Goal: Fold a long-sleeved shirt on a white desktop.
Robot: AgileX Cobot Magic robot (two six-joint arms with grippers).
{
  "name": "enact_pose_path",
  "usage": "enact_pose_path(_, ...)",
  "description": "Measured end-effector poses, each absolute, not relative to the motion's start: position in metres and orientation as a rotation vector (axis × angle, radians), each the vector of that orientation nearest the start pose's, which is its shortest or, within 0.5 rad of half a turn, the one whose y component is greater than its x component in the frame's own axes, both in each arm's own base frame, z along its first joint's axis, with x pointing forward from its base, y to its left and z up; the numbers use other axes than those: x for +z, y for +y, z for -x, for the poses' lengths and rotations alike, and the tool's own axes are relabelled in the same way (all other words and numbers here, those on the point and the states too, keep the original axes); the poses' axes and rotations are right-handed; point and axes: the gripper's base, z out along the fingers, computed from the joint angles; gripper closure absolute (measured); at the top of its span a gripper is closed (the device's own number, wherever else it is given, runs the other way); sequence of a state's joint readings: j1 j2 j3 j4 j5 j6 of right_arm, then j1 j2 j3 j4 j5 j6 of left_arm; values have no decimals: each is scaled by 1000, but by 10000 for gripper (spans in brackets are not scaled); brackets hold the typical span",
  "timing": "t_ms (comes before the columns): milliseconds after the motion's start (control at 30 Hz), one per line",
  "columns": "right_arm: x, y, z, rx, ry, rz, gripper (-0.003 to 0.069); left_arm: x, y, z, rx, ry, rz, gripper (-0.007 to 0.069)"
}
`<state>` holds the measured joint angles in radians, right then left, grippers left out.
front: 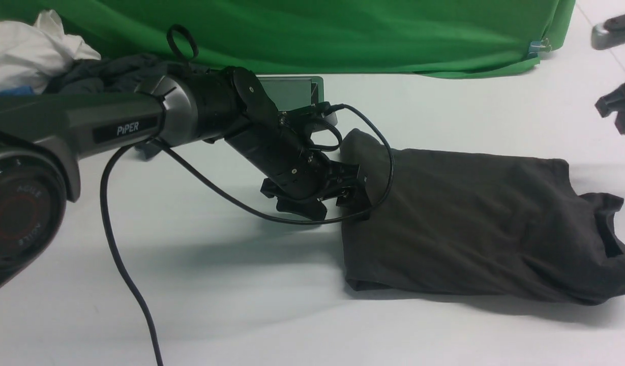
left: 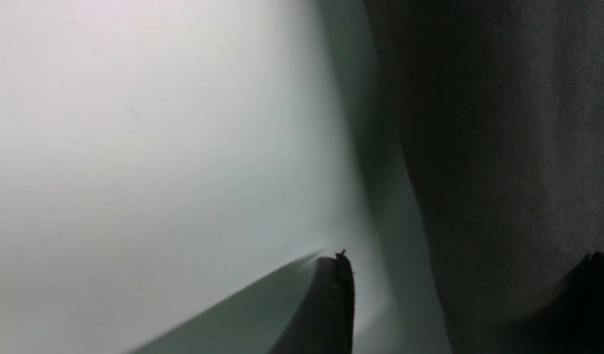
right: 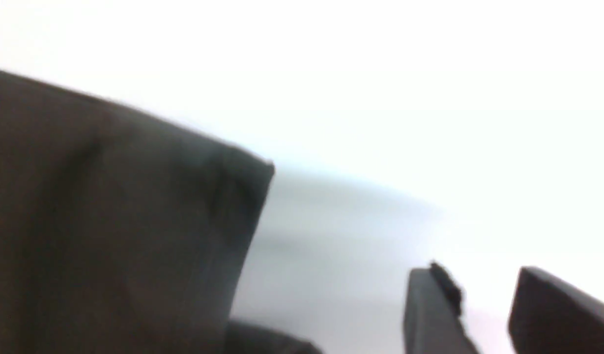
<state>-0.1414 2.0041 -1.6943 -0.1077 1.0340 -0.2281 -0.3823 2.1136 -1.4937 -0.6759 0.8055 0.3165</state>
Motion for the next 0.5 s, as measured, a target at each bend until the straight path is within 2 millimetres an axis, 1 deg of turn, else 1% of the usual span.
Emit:
enact_pose_path(33,246,-67,-425,-178,2832,153,389,160,-200,-387,-795,2808,-391,-4)
enact_pose_path(67,253,-59,-423,-64,2809,136,378,160,-200,-387,-801,2812,-390,-1)
enact_pose_path(100,257,-55,-422,2,2791,154,376,160,-201,-387,-806,2813,-388,-1)
enact_pose_path(133,263,-44,-422,127,2762,170,375,161,-201,-386,-813,2815,-388,0)
enact_pose_path(200,279,-19,-416,347,2684,262,374,161,-202,-385,-828,2820,-385,5)
enact_pose_path(233,282,-11,-413,393,2670,290,374,161,-202,-385,-830,2824,-388,8)
enact_pose_path(267,282,-7,-412,410,2668,300,374,161,-202,-385,-831,2825,-388,8)
enact_pose_path(300,280,3,-407,434,2673,342,374,161,-201,-384,-826,2830,-397,9)
enact_pose_path(333,270,11,-401,435,2708,362,374,160,-201,-384,-817,2836,-411,12)
enact_pose_path(367,268,11,-400,433,2715,363,374,160,-200,-384,-813,2837,-415,12)
enact_pose_path(400,252,12,-394,400,2764,355,374,160,-200,-383,-806,2844,-426,18)
enact_pose_path(433,229,9,-385,354,2826,335,374,160,-200,-383,-803,2849,-434,22)
enact_pose_path(467,211,5,-378,292,2873,324,374,159,-200,-382,-802,2855,-441,26)
enact_pose_path(500,207,3,-377,275,2876,309,374,159,-200,-382,-803,2855,-441,27)
